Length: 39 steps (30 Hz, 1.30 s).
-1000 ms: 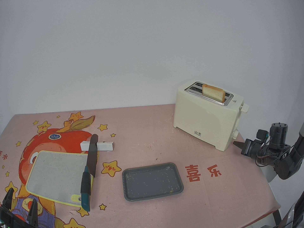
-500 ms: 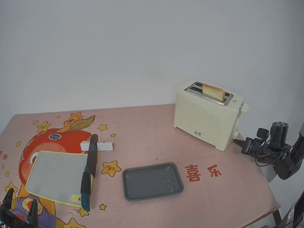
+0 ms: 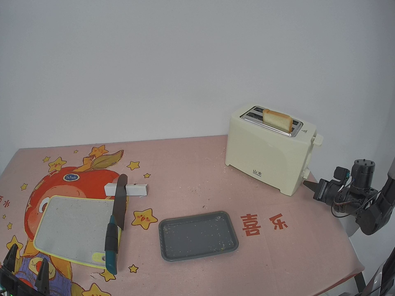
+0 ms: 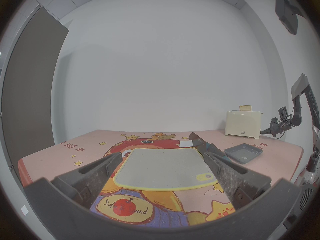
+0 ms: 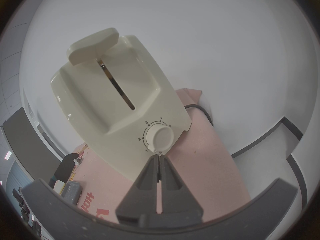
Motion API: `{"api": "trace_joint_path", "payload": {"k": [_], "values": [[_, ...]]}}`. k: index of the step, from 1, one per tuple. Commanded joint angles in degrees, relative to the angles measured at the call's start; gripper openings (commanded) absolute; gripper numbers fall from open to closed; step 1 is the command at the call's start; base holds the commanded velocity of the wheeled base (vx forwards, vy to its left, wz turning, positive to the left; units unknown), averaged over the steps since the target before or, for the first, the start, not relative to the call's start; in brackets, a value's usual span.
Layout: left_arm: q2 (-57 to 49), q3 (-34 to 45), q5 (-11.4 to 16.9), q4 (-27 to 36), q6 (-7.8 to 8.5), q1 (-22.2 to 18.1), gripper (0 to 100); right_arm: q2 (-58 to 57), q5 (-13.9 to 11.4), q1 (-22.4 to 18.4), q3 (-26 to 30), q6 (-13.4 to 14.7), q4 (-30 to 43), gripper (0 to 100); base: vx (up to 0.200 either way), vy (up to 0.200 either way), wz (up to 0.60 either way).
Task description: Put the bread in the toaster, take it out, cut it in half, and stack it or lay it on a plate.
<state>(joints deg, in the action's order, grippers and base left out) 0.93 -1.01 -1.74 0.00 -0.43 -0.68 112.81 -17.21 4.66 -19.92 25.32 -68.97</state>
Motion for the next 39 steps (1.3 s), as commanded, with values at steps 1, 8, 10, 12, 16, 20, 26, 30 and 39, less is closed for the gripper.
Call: {"api": "trace_joint_path", "payload": {"k": [1,8,10,12,16,20,26,30,39], "values": [[-0.40,1.01,-0.01,0.00,-0.01,-0.02,100,-0.05,-0.01,0.18,0.06,-0.01,-0.02,0,0.000,0.000,0.00],[-0.40,1.01,-0.01,-0.09,-0.01,-0.02,100,-0.40,-0.01,0.09,-0.03,-0.01,-0.11,0,0.000,0.000,0.00],[-0.40,1.01,-0.01,0.00,-0.01,-0.02,100,-0.40,-0.01,0.09,-0.03,-0.01,-0.20,0,0.000,0.000,0.00],[-0.40,1.01,-0.01,0.00,-0.01,-0.02,100,-0.49,-0.01,0.09,-0.03,-0.01,-0.11,0,0.000,0.000,0.00],[-0.40,1.01,-0.01,0.00,-0.01,-0.02,100,-0.49,-0.01,0.09,-0.03,-0.01,-0.11,0,0.000,0.000,0.00],[-0.40,1.01,-0.01,0.00,-0.01,-0.02,100,-0.58,-0.01,0.27,0.06,-0.10,-0.11,0,0.000,0.000,0.00],[-0.40,1.01,-0.01,0.00,-0.01,-0.02,100,-3.83,2.89,3.52,1.02,-0.18,-0.20,0,0.000,0.000,0.00],[-0.40,1.01,-0.01,0.00,-0.01,-0.02,100,-9.63,5.17,6.24,1.20,-0.36,-0.11,0,0.000,0.000,0.00],[-0.40,1.01,-0.01,0.00,-0.01,-0.02,100,-31.34,4.12,8.26,-0.82,-0.80,0.77,0,0.000,0.000,0.00]]}}
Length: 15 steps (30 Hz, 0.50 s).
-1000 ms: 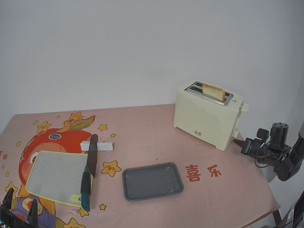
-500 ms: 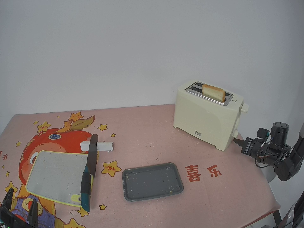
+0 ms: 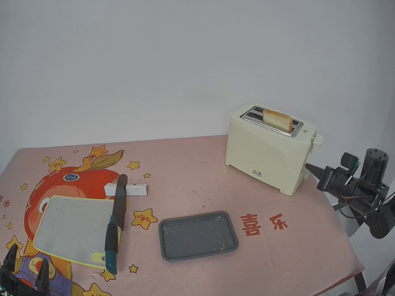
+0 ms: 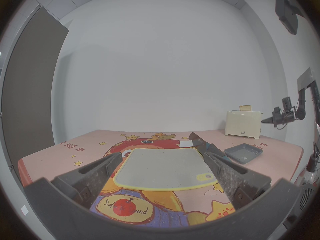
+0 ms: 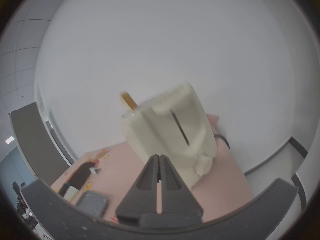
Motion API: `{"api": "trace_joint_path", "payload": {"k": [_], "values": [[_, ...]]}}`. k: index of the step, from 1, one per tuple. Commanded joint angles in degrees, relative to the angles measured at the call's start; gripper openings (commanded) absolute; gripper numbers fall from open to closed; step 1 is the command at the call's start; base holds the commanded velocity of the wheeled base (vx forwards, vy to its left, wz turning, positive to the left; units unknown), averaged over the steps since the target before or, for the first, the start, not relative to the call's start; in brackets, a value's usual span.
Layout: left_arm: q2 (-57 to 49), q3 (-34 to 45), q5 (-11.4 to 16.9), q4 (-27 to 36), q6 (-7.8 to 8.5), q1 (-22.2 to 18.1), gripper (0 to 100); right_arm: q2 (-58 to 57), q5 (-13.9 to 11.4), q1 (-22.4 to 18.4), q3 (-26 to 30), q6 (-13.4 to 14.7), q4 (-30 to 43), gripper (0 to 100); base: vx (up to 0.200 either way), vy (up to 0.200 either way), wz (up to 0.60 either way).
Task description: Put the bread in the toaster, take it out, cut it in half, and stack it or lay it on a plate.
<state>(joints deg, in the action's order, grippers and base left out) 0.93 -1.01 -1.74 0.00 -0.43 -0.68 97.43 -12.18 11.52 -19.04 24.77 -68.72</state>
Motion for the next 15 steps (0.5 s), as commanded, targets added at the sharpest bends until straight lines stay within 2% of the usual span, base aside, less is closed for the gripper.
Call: {"api": "trace_joint_path", "payload": {"k": [1,5,6,9,15], "values": [[-0.40,1.01,-0.01,-0.09,-0.01,-0.02,100,-18.41,-2.15,1.31,-2.93,-0.25,0.43,0,0.000,0.000,0.00],[-0.40,1.01,-0.01,-0.09,-0.01,-0.02,100,-20.35,-2.59,0.43,-5.74,-0.34,-0.36,0,0.000,0.000,0.00],[-0.40,1.01,-0.01,0.00,-0.01,-0.02,100,-20.26,-2.59,-2.03,-7.33,-0.34,-0.28,0,0.000,0.000,0.00],[-0.40,1.01,-0.01,-0.09,-0.01,-0.02,100,-19.73,-2.94,-5.37,-7.68,-0.34,-0.36,0,0.000,0.000,0.00],[-0.40,1.01,-0.01,-0.09,-0.01,-0.02,100,-15.43,-2.94,-5.72,-7.24,-0.43,-0.36,0,0.000,0.000,0.00]]}}
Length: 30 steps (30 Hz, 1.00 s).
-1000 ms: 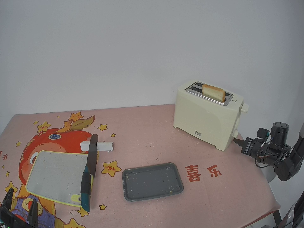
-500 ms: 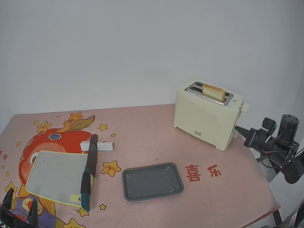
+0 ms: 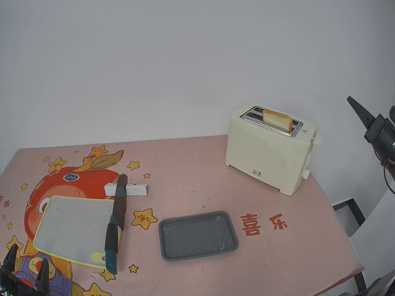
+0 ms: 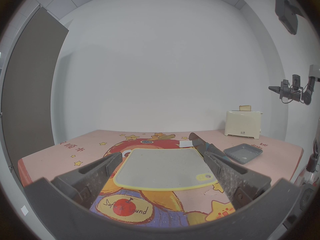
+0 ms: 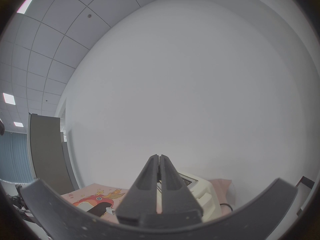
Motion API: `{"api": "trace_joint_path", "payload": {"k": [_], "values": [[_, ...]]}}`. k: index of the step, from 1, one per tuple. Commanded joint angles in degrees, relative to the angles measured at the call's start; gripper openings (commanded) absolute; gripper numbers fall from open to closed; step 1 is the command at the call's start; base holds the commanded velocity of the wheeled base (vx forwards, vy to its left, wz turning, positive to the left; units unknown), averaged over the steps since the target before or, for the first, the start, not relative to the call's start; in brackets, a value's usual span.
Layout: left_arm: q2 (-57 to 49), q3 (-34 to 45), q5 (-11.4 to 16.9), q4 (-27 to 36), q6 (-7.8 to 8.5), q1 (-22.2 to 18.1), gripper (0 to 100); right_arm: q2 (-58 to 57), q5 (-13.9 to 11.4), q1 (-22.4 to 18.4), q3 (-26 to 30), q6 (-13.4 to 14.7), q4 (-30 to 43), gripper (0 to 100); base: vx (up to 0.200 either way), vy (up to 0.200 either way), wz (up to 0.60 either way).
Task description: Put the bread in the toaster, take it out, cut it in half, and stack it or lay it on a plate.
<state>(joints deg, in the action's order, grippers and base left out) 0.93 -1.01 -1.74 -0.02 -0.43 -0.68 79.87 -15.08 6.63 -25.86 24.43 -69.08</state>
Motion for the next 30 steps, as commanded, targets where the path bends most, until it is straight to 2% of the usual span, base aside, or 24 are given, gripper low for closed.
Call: {"api": "trace_joint_path", "payload": {"k": [1,7,12,14,15,30], "values": [[-0.40,1.01,-0.01,0.02,-0.01,-0.02,100,3.01,0.05,-0.83,-0.42,-0.17,0.00,0,0.000,0.000,0.00],[-0.40,1.01,-0.01,0.02,-0.01,-0.02,100,9.78,0.31,-0.83,0.72,-2.72,-2.37,0,0.000,0.000,0.00],[-0.40,1.01,-0.01,-0.06,-0.01,-0.02,100,16.63,0.40,-0.92,3.00,-2.81,-13.45,0,0.000,0.000,0.00],[-0.40,1.01,-0.01,0.02,-0.01,-0.02,100,17.60,0.40,-1.01,3.71,-2.81,-15.20,0,0.000,0.000,0.00],[-0.40,1.01,-0.01,0.02,-0.01,-0.02,100,20.50,0.49,-1.27,5.20,-2.81,-19.86,0,0.000,0.000,0.00],[-0.40,1.01,-0.01,0.02,-0.01,-0.02,100,24.72,0.49,-1.36,5.91,-3.95,-20.12,0,0.000,0.000,0.00]]}}
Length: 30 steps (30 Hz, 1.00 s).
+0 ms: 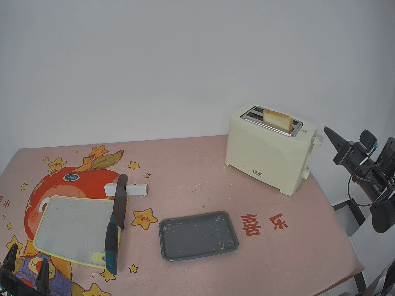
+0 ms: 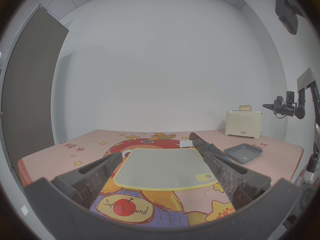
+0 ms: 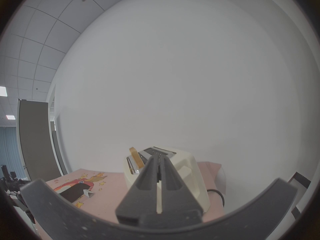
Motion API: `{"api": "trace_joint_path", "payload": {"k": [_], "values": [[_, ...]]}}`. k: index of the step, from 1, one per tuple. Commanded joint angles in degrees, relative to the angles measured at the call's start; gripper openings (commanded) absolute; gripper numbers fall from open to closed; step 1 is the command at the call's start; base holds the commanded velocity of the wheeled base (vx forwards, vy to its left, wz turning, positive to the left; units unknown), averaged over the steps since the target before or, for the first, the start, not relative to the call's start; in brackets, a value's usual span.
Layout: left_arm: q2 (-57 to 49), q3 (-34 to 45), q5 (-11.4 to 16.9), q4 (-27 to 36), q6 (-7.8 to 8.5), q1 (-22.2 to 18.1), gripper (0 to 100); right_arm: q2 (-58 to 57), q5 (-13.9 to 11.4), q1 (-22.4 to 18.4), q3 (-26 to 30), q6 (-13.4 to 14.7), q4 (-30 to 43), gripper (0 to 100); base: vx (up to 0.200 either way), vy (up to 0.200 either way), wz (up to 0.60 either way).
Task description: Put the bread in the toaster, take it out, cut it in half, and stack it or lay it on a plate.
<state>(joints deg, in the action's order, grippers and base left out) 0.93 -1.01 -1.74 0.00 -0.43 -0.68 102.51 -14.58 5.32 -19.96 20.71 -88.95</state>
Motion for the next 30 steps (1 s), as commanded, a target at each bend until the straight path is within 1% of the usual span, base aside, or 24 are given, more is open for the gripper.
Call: {"api": "trace_joint_path", "payload": {"k": [1,19,24,30], "values": [[-0.40,1.01,-0.01,-0.09,-0.01,-0.02,100,2.25,-0.01,-0.04,0.00,-0.41,-0.25,0,0.000,0.000,0.00],[-0.40,1.01,-0.01,0.00,-0.01,-0.02,100,3.49,0.25,-0.57,0.88,-0.85,-0.25,0,0.000,0.000,0.00],[-0.40,1.01,-0.01,-0.09,-0.01,-0.02,100,4.36,0.25,-0.83,1.06,-2.69,-0.25,0,0.000,0.000,0.00],[-0.40,1.01,-0.01,-0.09,-0.01,-0.02,100,4.80,0.25,-0.83,1.59,-3.22,-0.25,0,0.000,0.000,0.00]]}}
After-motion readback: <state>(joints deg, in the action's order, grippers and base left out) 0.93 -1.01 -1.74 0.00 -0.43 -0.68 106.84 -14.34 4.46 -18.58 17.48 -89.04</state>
